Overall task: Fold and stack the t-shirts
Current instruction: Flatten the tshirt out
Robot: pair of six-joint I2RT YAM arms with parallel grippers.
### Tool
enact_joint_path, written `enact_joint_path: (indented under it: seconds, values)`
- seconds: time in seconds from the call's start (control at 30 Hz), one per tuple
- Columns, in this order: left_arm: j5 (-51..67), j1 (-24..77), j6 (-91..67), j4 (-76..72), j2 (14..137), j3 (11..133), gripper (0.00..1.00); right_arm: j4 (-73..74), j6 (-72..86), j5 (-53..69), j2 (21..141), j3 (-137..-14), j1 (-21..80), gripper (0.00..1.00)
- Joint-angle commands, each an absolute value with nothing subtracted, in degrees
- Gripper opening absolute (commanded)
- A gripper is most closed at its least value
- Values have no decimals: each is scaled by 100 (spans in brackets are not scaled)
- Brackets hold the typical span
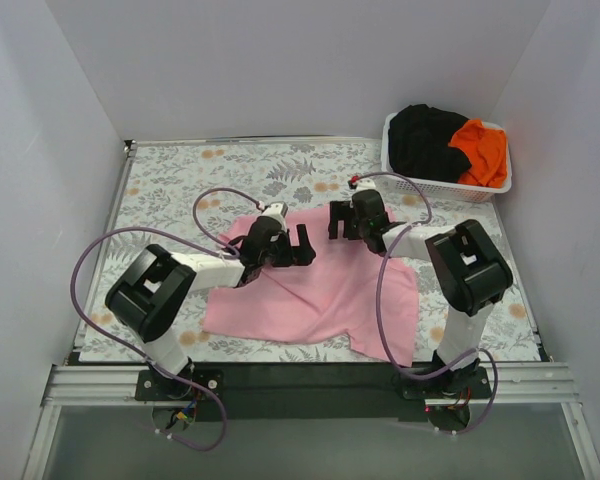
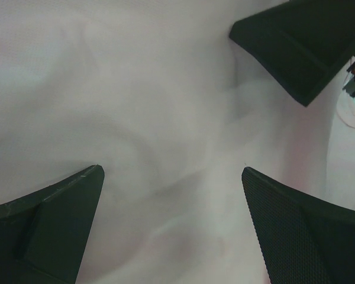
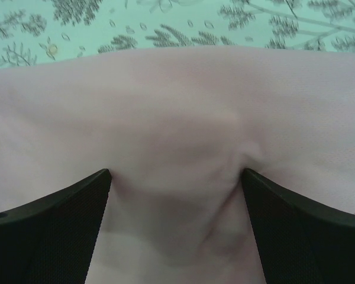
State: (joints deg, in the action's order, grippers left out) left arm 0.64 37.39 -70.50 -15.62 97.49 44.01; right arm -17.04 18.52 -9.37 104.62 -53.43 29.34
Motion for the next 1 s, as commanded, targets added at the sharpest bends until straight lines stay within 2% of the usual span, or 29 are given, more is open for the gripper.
enact_joint_path:
  seconds: [0.0,0.27,0.37,0.5,0.7,0.97]
  values:
    - [-413,3604,-6865,-1099,9580,4456,98,-1793,1890,-458,10915,-5905,2909,83]
    - [-544,3023,-6584,-1046,9343,4385,98,-1371,1828,227,11944,-7329,2909,82]
    - [-501,3023,-6443,-976,9255,4587,98,-1371,1714,430,11866,-7576,2909,82]
    - [-501,3023,-6381,-800,9106,4807,98,-1371,1582,562,11165,-7664,2909,87]
    - [-528,3024,-6442,-659,8684,4782,98,-1327,1301,168,9671,-7024,2909,93]
    - [-387,3296,-6425,-721,8086,4562,98,-1406,1573,-148,8666,-4978,3023,90]
